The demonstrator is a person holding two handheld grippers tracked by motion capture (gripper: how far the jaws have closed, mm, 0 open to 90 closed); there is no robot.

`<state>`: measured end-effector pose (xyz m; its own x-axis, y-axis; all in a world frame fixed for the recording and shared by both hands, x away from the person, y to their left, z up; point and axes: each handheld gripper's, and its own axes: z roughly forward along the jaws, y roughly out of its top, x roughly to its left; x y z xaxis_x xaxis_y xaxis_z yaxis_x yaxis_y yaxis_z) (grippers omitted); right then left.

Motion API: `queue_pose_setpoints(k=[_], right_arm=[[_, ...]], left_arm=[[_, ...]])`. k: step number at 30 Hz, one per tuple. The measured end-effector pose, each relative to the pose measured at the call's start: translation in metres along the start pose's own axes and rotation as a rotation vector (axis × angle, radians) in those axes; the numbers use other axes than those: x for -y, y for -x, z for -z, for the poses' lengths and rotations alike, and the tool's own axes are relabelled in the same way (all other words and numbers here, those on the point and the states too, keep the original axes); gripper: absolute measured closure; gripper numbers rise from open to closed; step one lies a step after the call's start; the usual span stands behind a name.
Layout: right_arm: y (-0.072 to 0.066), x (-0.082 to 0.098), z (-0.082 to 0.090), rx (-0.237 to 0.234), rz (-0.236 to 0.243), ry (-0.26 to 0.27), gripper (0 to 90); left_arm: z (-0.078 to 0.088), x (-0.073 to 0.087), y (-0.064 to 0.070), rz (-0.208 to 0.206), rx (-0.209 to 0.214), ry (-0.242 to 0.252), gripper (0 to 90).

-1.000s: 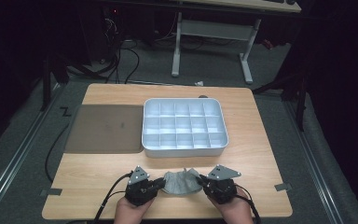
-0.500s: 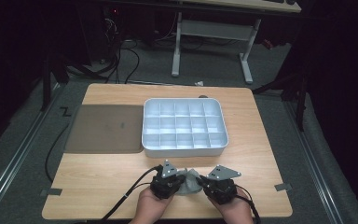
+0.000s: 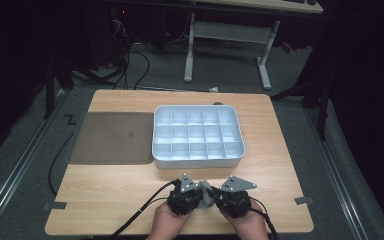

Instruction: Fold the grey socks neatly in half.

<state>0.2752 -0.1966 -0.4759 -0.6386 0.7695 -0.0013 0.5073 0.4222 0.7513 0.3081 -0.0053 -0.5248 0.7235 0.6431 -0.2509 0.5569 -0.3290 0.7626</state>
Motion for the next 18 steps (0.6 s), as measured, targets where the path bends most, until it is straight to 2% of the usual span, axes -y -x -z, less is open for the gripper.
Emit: queue_pose_setpoints(k=[2, 4, 6, 8, 10, 13, 16, 18], right_arm=[[0.003, 0.000, 0.000, 0.002, -0.010, -0.007, 85.2], [0.003, 0.000, -0.001, 0.005, -0.007, -0.012, 85.3], [0.003, 0.000, -0.001, 0.006, 0.000, -0.013, 85.3], [0.002, -0.001, -0.002, 0.008, 0.005, -0.015, 85.2], [0.000, -0.002, -0.003, 0.006, 0.008, -0.020, 85.2], [-0.005, -0.006, -0.005, 0.003, 0.019, -0.017, 85.2], [-0.009, -0.011, -0.007, 0.007, 0.032, -0.021, 85.1], [-0.011, -0.013, -0.008, 0.009, 0.041, -0.025, 85.1]], left_arm=[[0.015, 0.000, -0.006, 0.020, 0.017, 0.055, 74.9], [0.033, 0.002, -0.015, 0.022, 0.007, 0.096, 71.5], [0.049, 0.009, -0.028, 0.054, -0.006, 0.114, 68.5], [0.058, 0.018, -0.040, 0.098, 0.003, 0.109, 64.9], [0.059, 0.026, -0.045, 0.120, 0.023, 0.081, 62.0], [0.051, 0.034, -0.048, 0.126, 0.034, 0.031, 62.9], [0.048, 0.037, -0.049, 0.156, 0.069, 0.019, 72.8], [0.048, 0.038, -0.048, 0.147, 0.071, 0.018, 76.8]])
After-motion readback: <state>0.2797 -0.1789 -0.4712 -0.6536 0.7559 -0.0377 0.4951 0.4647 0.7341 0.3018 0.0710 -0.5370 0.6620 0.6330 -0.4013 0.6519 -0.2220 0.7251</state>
